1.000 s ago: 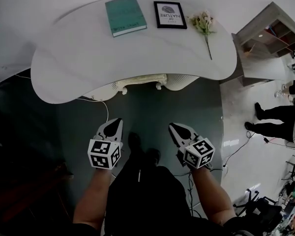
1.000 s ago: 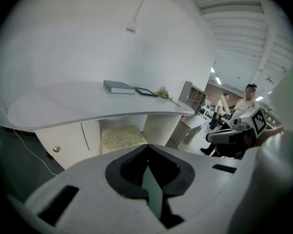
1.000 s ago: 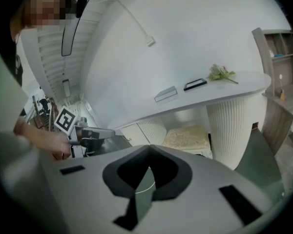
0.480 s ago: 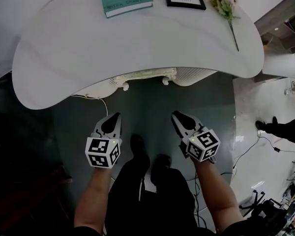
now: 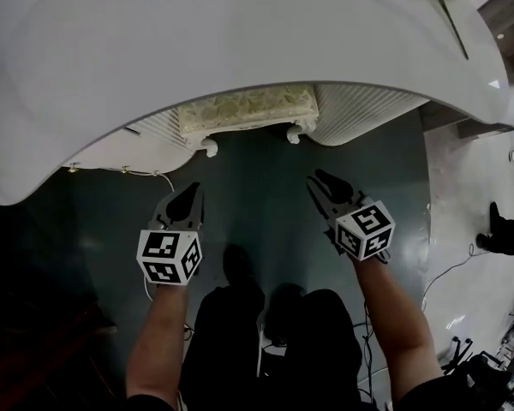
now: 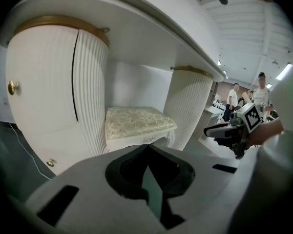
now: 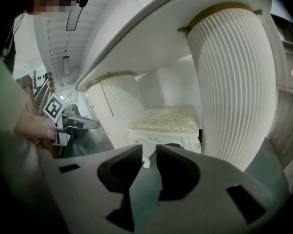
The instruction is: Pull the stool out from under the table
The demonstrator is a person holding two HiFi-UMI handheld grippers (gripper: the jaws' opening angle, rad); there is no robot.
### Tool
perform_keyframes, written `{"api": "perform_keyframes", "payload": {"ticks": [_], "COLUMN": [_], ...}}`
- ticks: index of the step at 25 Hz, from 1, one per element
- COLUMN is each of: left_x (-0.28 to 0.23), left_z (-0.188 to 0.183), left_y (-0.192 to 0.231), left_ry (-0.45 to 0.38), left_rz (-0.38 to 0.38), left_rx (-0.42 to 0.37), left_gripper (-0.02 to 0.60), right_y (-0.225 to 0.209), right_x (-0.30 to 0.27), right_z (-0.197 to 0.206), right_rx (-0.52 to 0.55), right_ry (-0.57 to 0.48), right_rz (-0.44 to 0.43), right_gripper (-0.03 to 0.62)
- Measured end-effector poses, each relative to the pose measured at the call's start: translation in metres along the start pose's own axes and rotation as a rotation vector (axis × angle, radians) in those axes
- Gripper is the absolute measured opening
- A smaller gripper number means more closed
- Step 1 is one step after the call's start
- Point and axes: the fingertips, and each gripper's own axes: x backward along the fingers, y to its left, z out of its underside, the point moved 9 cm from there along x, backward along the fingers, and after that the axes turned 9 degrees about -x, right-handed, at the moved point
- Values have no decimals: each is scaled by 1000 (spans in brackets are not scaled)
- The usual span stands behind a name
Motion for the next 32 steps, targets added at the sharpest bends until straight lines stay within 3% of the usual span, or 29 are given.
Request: {"api": "perform_keyframes", "payload": {"ticks": [3, 8, 11, 14, 20, 27, 32], "left_x": [-30, -73, -96, -112, -139, -166, -186], "left_z": [19, 42, 55, 62, 72, 84, 86], "left_y": [13, 39, 55, 70, 88, 105, 112], "left_ry": [-14, -40, -49, -60, -49, 2, 16], "left_rz": [-5, -42, -54, -57, -64, -58, -18], "left_rx": [-8, -24, -15, -14, -62, -94, -98], "left_gripper": [16, 80, 135, 146, 263, 302, 345], "right_y": [-28, -78, -102, -120, -134, -149, -158], "right_x": [-26, -66, -88, -102, -127, -145, -151], "right_z": [7, 10, 12, 10, 13, 11, 12], "right_rx": [32, 82, 77, 65, 107, 72, 28], "right_ry": [-14, -34, -60, -96, -80, -41, -55], "right_rz": [12, 65, 92, 127, 139, 172, 107], "right_gripper": [121, 166, 194, 227, 258, 262, 277]}}
